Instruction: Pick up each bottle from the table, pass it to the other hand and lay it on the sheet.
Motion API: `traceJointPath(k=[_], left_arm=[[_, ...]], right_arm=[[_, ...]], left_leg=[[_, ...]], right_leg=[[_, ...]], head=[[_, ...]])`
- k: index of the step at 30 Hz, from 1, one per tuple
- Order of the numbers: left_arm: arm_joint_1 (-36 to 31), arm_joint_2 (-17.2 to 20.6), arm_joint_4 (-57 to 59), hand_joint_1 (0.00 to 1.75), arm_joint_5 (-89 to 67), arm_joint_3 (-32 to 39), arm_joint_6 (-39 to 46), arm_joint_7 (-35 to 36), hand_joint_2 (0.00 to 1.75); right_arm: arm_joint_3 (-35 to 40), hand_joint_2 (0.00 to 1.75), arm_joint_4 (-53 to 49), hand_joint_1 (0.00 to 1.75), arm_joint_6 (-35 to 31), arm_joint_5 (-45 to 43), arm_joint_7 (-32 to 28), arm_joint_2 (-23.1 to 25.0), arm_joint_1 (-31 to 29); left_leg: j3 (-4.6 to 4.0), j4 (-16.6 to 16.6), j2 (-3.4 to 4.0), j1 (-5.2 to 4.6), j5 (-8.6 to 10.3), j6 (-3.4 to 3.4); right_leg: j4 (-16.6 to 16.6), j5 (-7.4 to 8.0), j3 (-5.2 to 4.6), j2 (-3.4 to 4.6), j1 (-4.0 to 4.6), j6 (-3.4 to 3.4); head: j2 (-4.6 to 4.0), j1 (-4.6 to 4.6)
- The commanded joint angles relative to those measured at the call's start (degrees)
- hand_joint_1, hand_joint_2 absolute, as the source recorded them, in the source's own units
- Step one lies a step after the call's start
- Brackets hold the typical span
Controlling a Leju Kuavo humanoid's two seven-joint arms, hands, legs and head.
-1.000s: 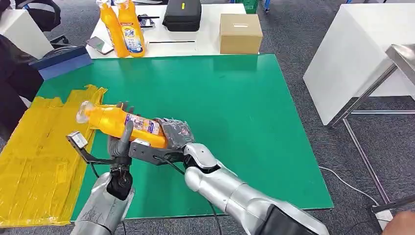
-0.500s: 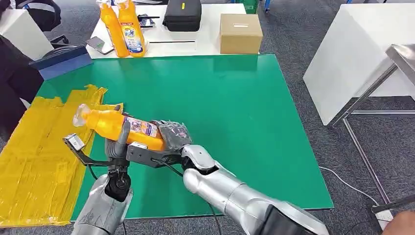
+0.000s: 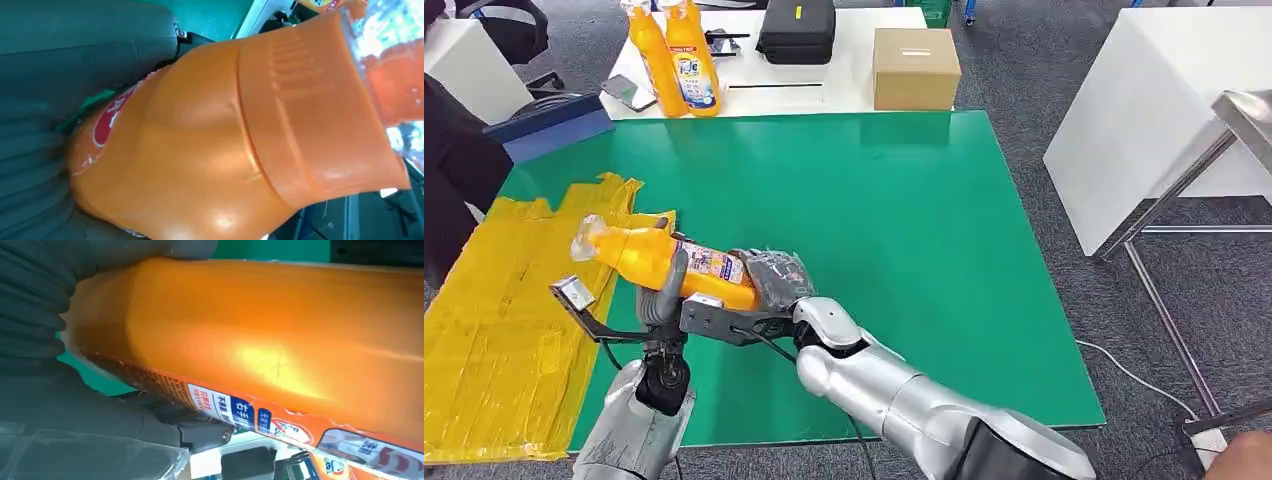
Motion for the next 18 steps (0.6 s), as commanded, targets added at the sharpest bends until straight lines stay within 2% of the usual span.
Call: traceJointPath(k=[1,5,6,7,8,18], left_arm=[[-3.3,0.2,0.5,1.75,-0.4,0.0,0.1,0.4,1.75],[-3.3,0.4,0.4,1.75,-0.4,0.1,0.1,0.4,1.75],[-3.0,0.2,-0.1,1.75,-0.4,0.3,0.2,0.4,1.75],[-2.9,0.2,-0.4,1.75,-0.5,0.5,0.3,0.5,1.75],[-2.7,0.2,-0.7,1.75,-0.6,0.7,0.3,0.6,1.75],[-2.6,0.2,-1.0,1.75,-0.7,0.8,0.3,0.7,1.75]], right_arm=[[4.4,1.75,2.7,1.75,0.5,0.1,0.0,-0.4,-0.8],[4.4,1.75,2.7,1.73,0.5,0.1,-0.1,-0.4,-0.7],[4.3,1.75,2.6,1.27,0.2,0.0,-0.3,-0.4,-0.7],[3.8,1.75,2.4,0.00,-0.5,-0.4,-0.5,-0.4,-0.6],[3.3,0.00,2.6,0.00,-0.3,-1.0,-0.2,-0.4,-0.6],[2.9,0.00,2.9,0.00,-0.5,-1.2,-0.6,-0.4,-0.7]], left_leg=[[0.12,0.0,-0.10,-0.02,-0.02,-0.08],[0.05,0.0,-0.09,0.02,-0.01,-0.06],[0.09,0.0,-0.11,-0.01,-0.02,-0.08],[0.10,0.0,-0.08,0.00,-0.02,-0.07],[0.04,0.0,-0.08,0.02,-0.01,-0.06],[0.04,0.0,-0.07,0.00,0.01,-0.05]], right_leg=[[0.0,-0.07,0.17,-0.18,-0.01,-0.07],[0.0,-0.04,0.10,-0.14,0.03,-0.05],[0.0,-0.06,0.14,-0.18,0.00,-0.06],[0.0,-0.06,0.15,-0.15,0.01,-0.06],[0.0,-0.03,0.09,-0.13,0.03,-0.05],[0.0,-0.02,0.08,-0.12,0.00,-0.04]], head=[[0.00,0.00],[0.00,0.00],[0.00,0.00],[0.00,0.00],[0.00,0.00],[0.00,-0.02]])
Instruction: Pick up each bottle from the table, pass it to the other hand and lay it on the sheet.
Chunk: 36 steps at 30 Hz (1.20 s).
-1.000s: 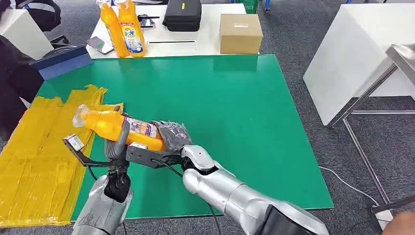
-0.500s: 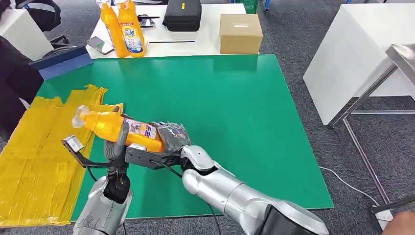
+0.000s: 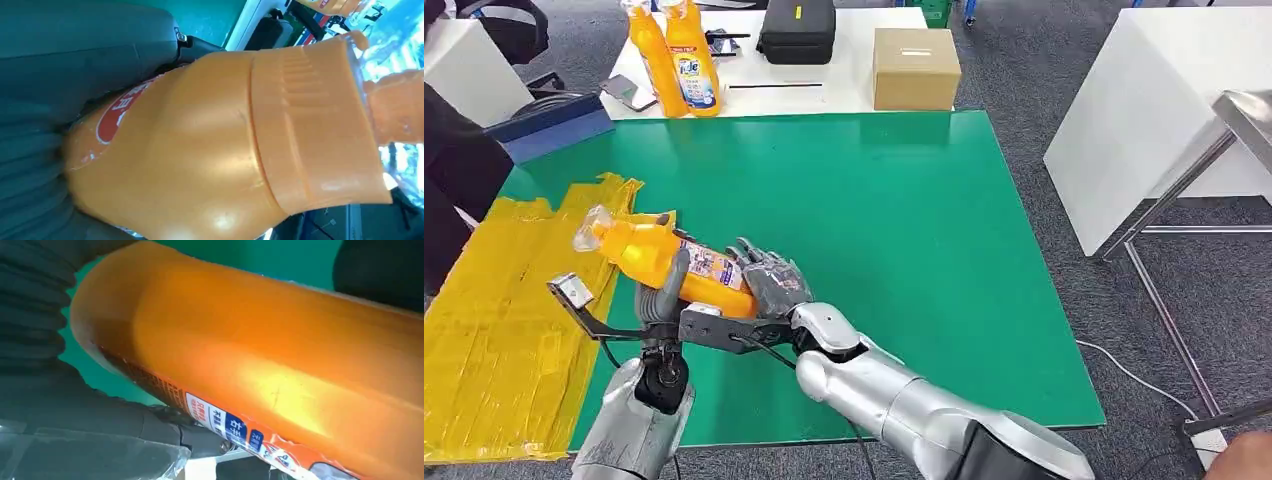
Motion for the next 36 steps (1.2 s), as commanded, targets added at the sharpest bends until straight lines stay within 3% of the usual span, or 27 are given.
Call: traceJointPath(k=[1,14,19,20,21,23,25,29,32,36], left_arm=[[-2.8,0.4,0.6,1.75,0.0,0.4,0.1,0.2,1.75],[-3.6,-0.1,2.2,1.75,-0.3,0.3,-0.6,0.4,1.75],[-3.2,0.4,1.8,1.75,-0.6,1.0,-0.2,-0.2,1.75],[-2.6,1.1,0.8,1.75,-1.3,1.9,0.4,-1.2,1.75],[-2.0,1.7,-0.2,1.75,-1.7,2.8,0.4,-1.6,1.75],[-0.9,2.2,-2.0,1.75,-2.5,5.1,-0.8,-0.9,1.75],[-0.6,2.2,-2.6,1.75,-3.0,5.8,-0.9,-1.0,1.75],[2.5,3.0,-6.0,1.75,-4.4,8.7,-1.7,-1.6,1.75],[4.1,3.0,-7.9,1.75,-5.1,10.2,-2.3,-1.5,1.75],[3.5,3.8,-9.2,1.75,-9.7,11.8,-0.5,-2.4,1.75]], right_arm=[[2.1,0.00,2.6,0.00,0.3,-0.3,-0.2,-0.4,-1.1],[0.5,0.00,3.9,0.00,0.3,0.4,-1.0,-0.4,-0.8],[-4.0,0.00,4.0,0.00,-5.1,4.6,-1.4,-0.4,-1.1],[-9.8,0.00,1.2,0.00,-10.0,9.9,-2.1,-1.2,-0.6],[-14.4,0.00,-5.9,0.00,-9.1,15.2,-1.0,-3.8,1.0],[-25.4,0.00,-22.8,0.00,0.8,26.1,0.8,-6.8,7.6],[-28.7,0.00,-26.4,0.00,-0.2,30.0,-0.3,-6.7,9.4],[-38.2,0.00,-44.9,0.00,0.3,35.1,-1.4,-11.6,17.0],[-41.0,0.00,-48.7,0.00,0.3,35.7,-2.8,-14.7,21.6],[-42.5,0.00,-46.1,0.00,0.1,35.6,-3.4,-15.4,23.2]], left_leg=[[0.01,0.0,-0.06,0.01,0.01,-0.04],[0.05,0.0,-0.10,0.00,0.01,-0.04],[0.05,0.0,-0.12,0.00,0.01,-0.05],[0.03,0.0,-0.10,0.00,0.01,-0.04],[0.06,0.0,-0.11,0.00,0.00,-0.06],[-0.02,0.0,-0.07,0.03,0.01,-0.04],[0.00,0.0,-0.07,0.04,-0.01,-0.05],[-0.04,0.0,-0.15,0.05,0.01,-0.04],[0.03,0.0,-0.25,0.02,0.00,-0.03],[0.11,0.0,-0.28,-0.02,-0.01,-0.04]], right_leg=[[0.0,-0.01,0.04,-0.09,0.01,-0.03],[0.0,-0.03,0.09,-0.15,0.00,-0.03],[0.0,-0.04,0.09,-0.17,0.01,-0.04],[0.0,-0.03,0.06,-0.14,0.00,-0.03],[0.0,-0.05,0.10,-0.18,0.01,-0.05],[0.0,0.00,0.03,-0.12,0.04,-0.03],[0.0,-0.02,0.07,-0.12,0.05,-0.04],[-0.1,-0.01,0.06,-0.17,0.06,-0.03],[-0.1,-0.04,0.16,-0.27,0.03,-0.01],[-0.1,-0.05,0.25,-0.32,0.03,-0.02]], head=[[0.00,0.00],[0.00,0.00],[0.00,0.00],[0.00,0.00],[0.00,0.00],[0.00,0.00],[0.00,0.00],[0.00,0.00],[0.00,0.00],[0.00,0.00]])
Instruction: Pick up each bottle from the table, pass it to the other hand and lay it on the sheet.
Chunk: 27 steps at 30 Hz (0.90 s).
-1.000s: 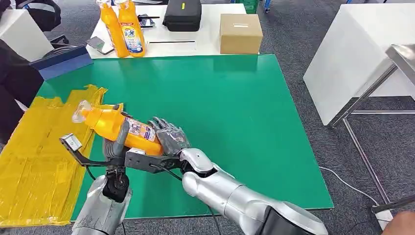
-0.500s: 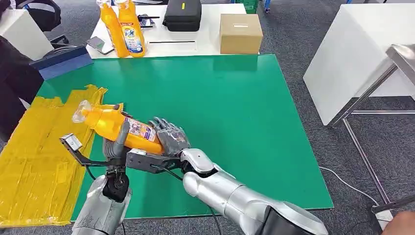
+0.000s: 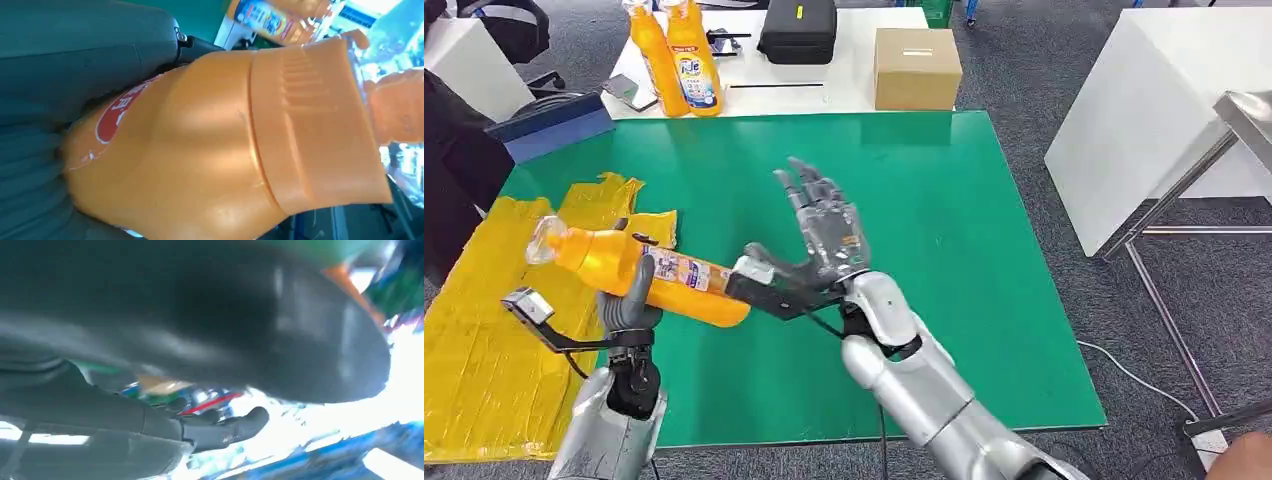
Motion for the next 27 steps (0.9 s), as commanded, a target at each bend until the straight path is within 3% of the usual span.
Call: traceJointPath(k=[1,4,5,6,16,19,23,27], left_arm=[[-0.2,2.2,-4.2,1.75,-8.0,5.3,3.0,-1.7,1.75],[-1.8,3.7,-5.8,1.75,-22.5,5.4,13.0,-5.8,1.75],[-2.9,4.9,-6.4,1.75,-34.1,4.8,21.3,-7.3,1.75],[-4.2,5.4,-6.2,1.75,-38.9,4.9,24.2,-7.0,1.75],[-4.8,5.7,-5.5,1.75,-43.8,4.9,25.9,-6.3,1.75],[-10.7,9.9,2.1,1.75,-63.6,2.4,37.9,-3.2,1.75],[-15.0,12.6,12.3,1.75,-89.8,-1.3,52.7,5.3,1.75],[-16.0,12.5,19.3,1.75,-103.8,-2.9,57.4,10.0,1.75]], right_arm=[[-11.6,0.00,-11.6,0.00,0.6,0.3,-1.7,-7.2,8.7],[-11.5,0.00,-11.8,0.00,0.3,0.6,-1.8,-7.6,11.1],[-11.6,0.00,-13.0,0.00,0.2,1.3,-1.9,-7.7,12.9],[-11.6,0.00,-13.8,0.00,0.3,1.6,-2.0,-7.8,14.0],[-11.7,0.00,-14.2,0.00,0.9,2.0,-1.8,-7.7,14.0],[-11.9,0.00,-13.7,0.00,1.5,1.7,-2.1,-8.1,14.6],[-12.2,0.00,-13.1,0.00,2.2,1.3,-2.5,-8.1,14.7],[-12.9,0.00,-14.0,0.00,2.8,1.3,-2.7,-8.2,15.9]], left_leg=[[0.06,0.0,-0.09,0.01,0.00,-0.03],[0.04,0.0,-0.08,0.02,0.01,-0.05],[0.11,0.0,-0.12,0.02,0.00,-0.09],[0.07,0.0,-0.16,0.04,0.01,-0.08],[0.09,0.0,0.00,0.07,-0.01,-0.04],[0.04,0.0,-0.07,0.08,0.02,-0.05],[0.09,0.0,-0.10,0.06,0.06,-0.07],[0.25,-0.1,-0.18,0.00,0.07,-0.09]], right_leg=[[-0.1,0.00,0.13,-0.13,0.03,-0.03],[0.0,0.00,0.10,-0.13,0.04,-0.05],[0.0,-0.03,0.18,-0.20,0.05,-0.08],[0.0,-0.03,0.13,-0.22,0.06,-0.08],[0.0,-0.02,0.09,-0.07,0.07,-0.03],[0.0,-0.02,0.06,-0.14,0.09,-0.04],[0.0,-0.01,0.08,-0.17,0.07,-0.06],[0.0,-0.04,0.24,-0.27,0.03,-0.06]], head=[[0.00,0.00],[0.00,0.00],[0.00,0.00],[0.00,0.00],[0.00,0.00],[0.00,-0.02],[0.00,0.00],[0.00,-0.02]])
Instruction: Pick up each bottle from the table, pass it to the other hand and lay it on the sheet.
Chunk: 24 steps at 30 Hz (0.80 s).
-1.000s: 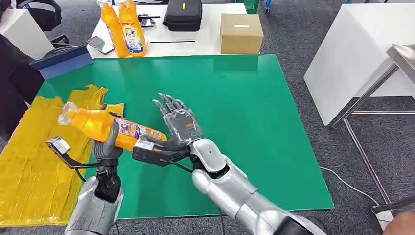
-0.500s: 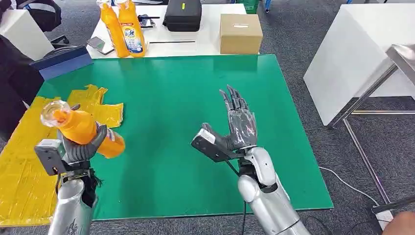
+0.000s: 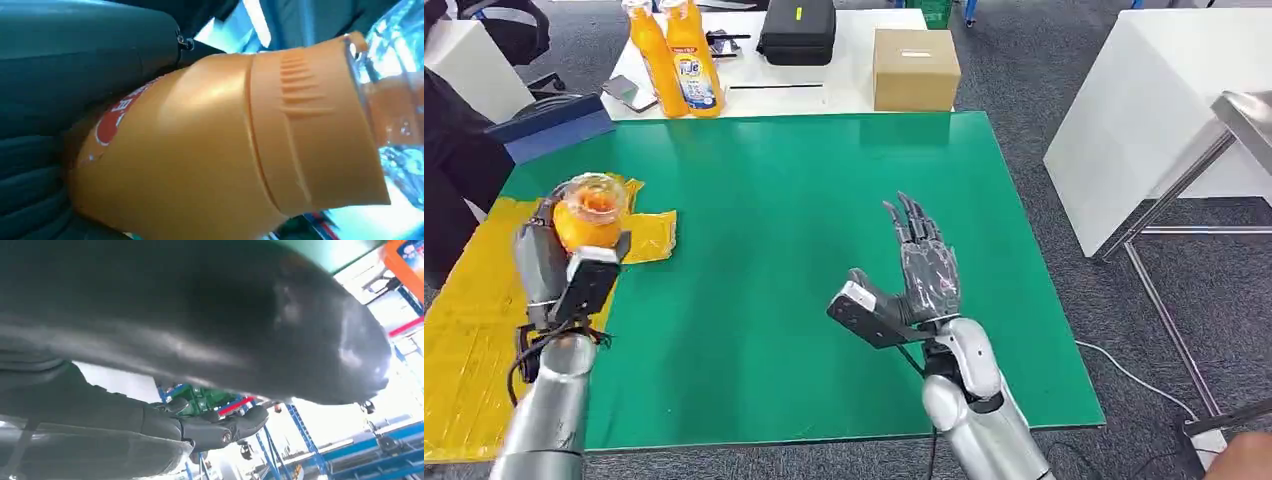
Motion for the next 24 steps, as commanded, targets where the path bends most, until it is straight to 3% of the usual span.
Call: traceJointPath(k=[1,3,5,13,24], left_arm=[[-8.3,4.7,22.5,1.75,-29.3,-6.4,11.2,10.4,1.75],[-8.7,4.8,25.9,1.75,-34.6,-6.9,11.2,12.8,1.75],[-9.4,7.3,30.0,1.75,-38.2,-12.5,11.2,19.4,1.75],[-9.2,8.9,36.8,1.75,-38.1,-10.4,11.2,18.3,1.75],[-9.5,11.4,43.5,1.75,-38.2,-11.5,11.2,22.5,1.75]], right_arm=[[-2.4,0.00,-0.1,0.00,1.4,-0.4,-0.5,-1.1,1.2],[-2.6,0.00,-0.9,0.00,1.4,-0.1,-0.6,-1.5,2.9],[-2.6,0.00,-1.9,0.00,1.2,0.0,-0.8,-1.8,4.7],[-1.1,0.00,-3.4,0.00,1.0,0.0,-1.9,-2.9,6.6],[0.1,0.00,-7.5,0.00,1.9,0.5,-2.1,-3.2,10.7]], left_leg=[[0.14,-0.1,-0.21,-0.04,0.04,-0.06],[0.26,-0.1,-0.18,-0.06,0.01,-0.06],[0.16,-0.1,-0.14,-0.03,0.01,-0.04],[0.11,-0.1,0.02,-0.08,-0.02,-0.08],[0.08,0.0,0.05,-0.03,-0.06,-0.06]], right_leg=[[0.0,-0.05,0.20,-0.25,-0.04,-0.04],[-0.1,-0.07,0.32,-0.24,-0.06,-0.04],[-0.1,-0.05,0.24,-0.18,-0.02,-0.02],[0.0,-0.04,0.10,-0.06,-0.03,-0.06],[0.0,-0.06,0.10,-0.03,-0.01,-0.04]], head=[[0.00,0.00],[0.00,0.00],[0.00,0.00],[0.00,0.00],[0.00,0.02]])
